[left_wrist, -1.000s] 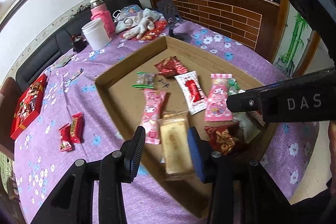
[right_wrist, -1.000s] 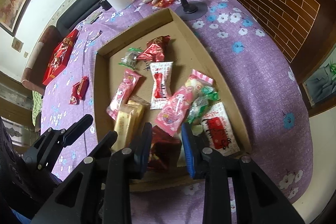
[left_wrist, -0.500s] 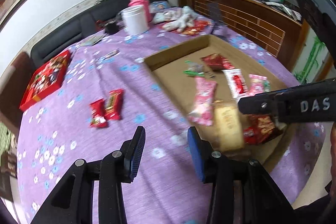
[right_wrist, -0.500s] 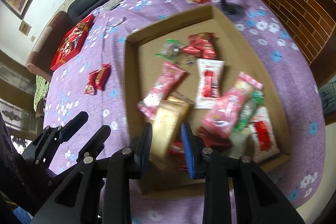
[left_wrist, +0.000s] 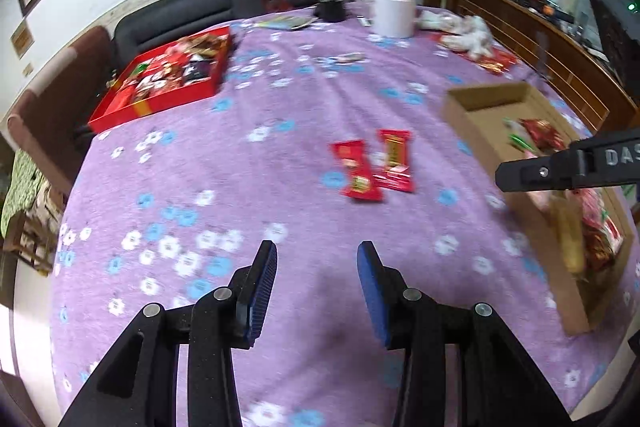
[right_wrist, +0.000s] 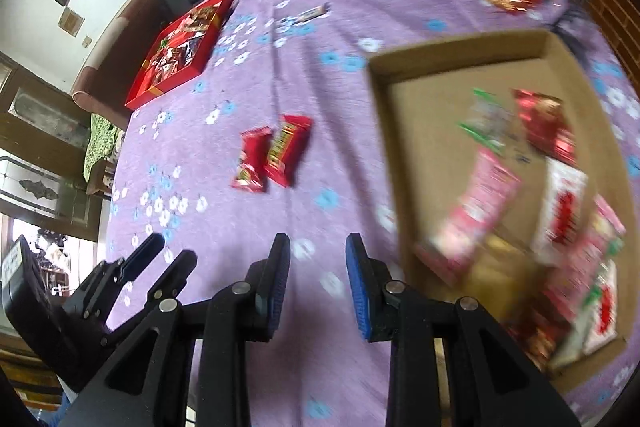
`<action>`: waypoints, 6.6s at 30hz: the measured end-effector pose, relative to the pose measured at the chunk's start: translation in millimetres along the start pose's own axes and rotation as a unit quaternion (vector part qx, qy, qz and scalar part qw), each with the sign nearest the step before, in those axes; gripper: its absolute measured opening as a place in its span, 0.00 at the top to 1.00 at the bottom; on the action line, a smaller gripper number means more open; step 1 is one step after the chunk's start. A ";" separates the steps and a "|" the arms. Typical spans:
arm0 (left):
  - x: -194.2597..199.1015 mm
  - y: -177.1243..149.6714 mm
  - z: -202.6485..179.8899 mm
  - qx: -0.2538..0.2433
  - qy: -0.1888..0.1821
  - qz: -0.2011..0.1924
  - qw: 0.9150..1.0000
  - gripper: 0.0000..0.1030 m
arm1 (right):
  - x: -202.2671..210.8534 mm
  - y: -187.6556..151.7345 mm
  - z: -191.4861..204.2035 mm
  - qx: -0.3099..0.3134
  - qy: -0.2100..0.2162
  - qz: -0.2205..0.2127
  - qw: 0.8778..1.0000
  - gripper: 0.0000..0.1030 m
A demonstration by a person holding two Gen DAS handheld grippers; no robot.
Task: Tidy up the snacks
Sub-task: 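Grasp the red candy bar with gold label using the right gripper, then grasp the other red candy bar with the left gripper, then carry both red candy bars over the tray and open both grippers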
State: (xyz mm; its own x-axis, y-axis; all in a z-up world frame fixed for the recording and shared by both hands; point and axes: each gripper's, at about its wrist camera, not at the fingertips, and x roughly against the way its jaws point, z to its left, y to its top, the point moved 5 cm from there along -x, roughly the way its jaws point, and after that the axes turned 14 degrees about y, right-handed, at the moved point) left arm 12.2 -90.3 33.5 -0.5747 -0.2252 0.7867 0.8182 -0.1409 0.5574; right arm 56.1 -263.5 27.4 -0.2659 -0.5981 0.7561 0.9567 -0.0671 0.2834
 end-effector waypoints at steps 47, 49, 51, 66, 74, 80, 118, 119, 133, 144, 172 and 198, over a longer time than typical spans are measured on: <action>-97.8 49.7 -1.3 0.024 -0.096 0.089 0.991 0.53 | -51.2 14.3 20.2 0.013 -0.029 0.016 0.999 0.82; -105.6 48.8 -6.6 0.015 -0.072 0.089 0.993 0.54 | -43.4 10.8 14.0 0.006 -0.030 0.010 0.999 0.82; -106.0 49.6 -11.8 -0.003 -0.048 0.068 0.997 0.68 | -35.2 7.3 8.8 -0.001 -0.030 0.005 1.000 0.82; -57.1 -4.3 -21.8 -0.045 0.007 0.015 0.999 0.82 | -20.7 -23.9 0.5 0.009 -0.014 0.012 1.000 0.82; -23.5 -15.9 -31.6 -0.054 0.016 -0.007 0.998 0.82 | -26.0 -48.0 -1.5 0.015 0.000 0.032 0.999 0.82; 1.6 -12.9 -39.3 -0.056 0.026 -0.027 0.998 0.82 | -10.7 -52.6 1.6 0.027 0.011 0.024 0.999 0.82; 93.3 15.8 -173.8 -0.124 -0.020 -0.099 0.987 0.82 | 117.3 -71.5 -95.5 -0.029 0.006 -0.061 0.998 0.82; 93.6 15.6 -177.1 -0.125 -0.023 -0.098 0.987 0.82 | 120.3 -72.2 -101.0 -0.033 0.004 -0.062 0.998 0.82; 82.9 4.1 -247.6 -0.153 -0.098 -0.053 0.982 0.82 | 140.9 -75.5 -157.3 -0.068 -0.020 -0.065 0.995 0.82; 66.5 -7.1 -272.3 -0.181 -0.098 -0.037 0.978 0.82 | 124.0 -73.1 -176.4 -0.075 -0.028 -0.038 0.996 0.82; 56.4 2.4 -287.1 -0.206 -0.088 -0.066 0.972 0.81 | 115.9 -55.5 -184.3 -0.064 -0.045 -0.032 0.996 0.82; 73.8 3.0 -285.6 -0.222 -0.098 -0.098 0.965 0.72 | 136.3 -64.7 -173.9 -0.071 -0.069 -0.073 0.992 0.72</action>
State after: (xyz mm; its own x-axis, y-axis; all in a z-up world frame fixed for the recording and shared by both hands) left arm -23.6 -382.6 17.5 -0.6755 0.0279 0.7368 0.5942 -0.5710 0.5664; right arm -21.4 -479.5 9.5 -0.4066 -0.4586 0.7902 0.9115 -0.2628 0.3165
